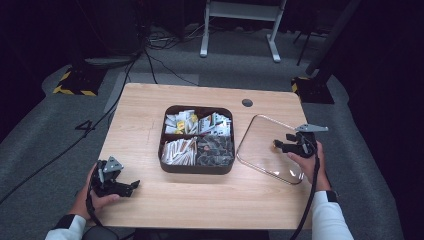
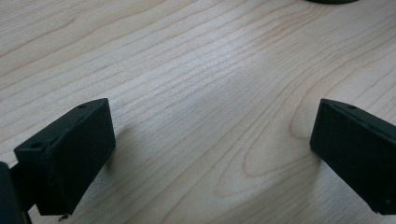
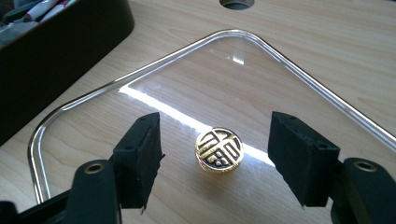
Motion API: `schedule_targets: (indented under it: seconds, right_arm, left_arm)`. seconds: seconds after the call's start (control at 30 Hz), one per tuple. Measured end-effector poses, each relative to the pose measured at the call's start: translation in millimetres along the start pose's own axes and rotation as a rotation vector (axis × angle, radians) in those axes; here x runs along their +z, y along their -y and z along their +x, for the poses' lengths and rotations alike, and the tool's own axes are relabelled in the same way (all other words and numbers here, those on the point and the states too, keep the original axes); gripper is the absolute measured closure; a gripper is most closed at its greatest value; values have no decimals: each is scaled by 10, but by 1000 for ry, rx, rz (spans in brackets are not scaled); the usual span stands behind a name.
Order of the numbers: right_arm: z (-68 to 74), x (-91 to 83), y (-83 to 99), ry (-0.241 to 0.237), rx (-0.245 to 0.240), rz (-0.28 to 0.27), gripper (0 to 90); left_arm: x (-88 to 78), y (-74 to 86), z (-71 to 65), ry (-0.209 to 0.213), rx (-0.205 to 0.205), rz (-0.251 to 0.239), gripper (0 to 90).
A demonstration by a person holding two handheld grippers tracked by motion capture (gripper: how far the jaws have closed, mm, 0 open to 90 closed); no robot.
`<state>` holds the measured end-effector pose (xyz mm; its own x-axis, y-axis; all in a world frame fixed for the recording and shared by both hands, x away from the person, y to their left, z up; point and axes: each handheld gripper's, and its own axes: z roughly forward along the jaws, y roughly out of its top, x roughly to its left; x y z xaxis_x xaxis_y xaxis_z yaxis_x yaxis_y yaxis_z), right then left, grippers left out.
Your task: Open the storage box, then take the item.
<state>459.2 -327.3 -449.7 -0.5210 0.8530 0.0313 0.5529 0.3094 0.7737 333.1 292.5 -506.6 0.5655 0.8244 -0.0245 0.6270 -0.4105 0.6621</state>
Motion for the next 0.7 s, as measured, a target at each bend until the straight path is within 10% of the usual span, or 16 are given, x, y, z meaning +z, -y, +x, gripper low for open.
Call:
schedule_targets:
  seconds: [0.7]
  right_arm:
    - [592,246,-617,-105,-149,-19,370]
  left_arm:
    - [0,-1,-1,-2,1,0,3]
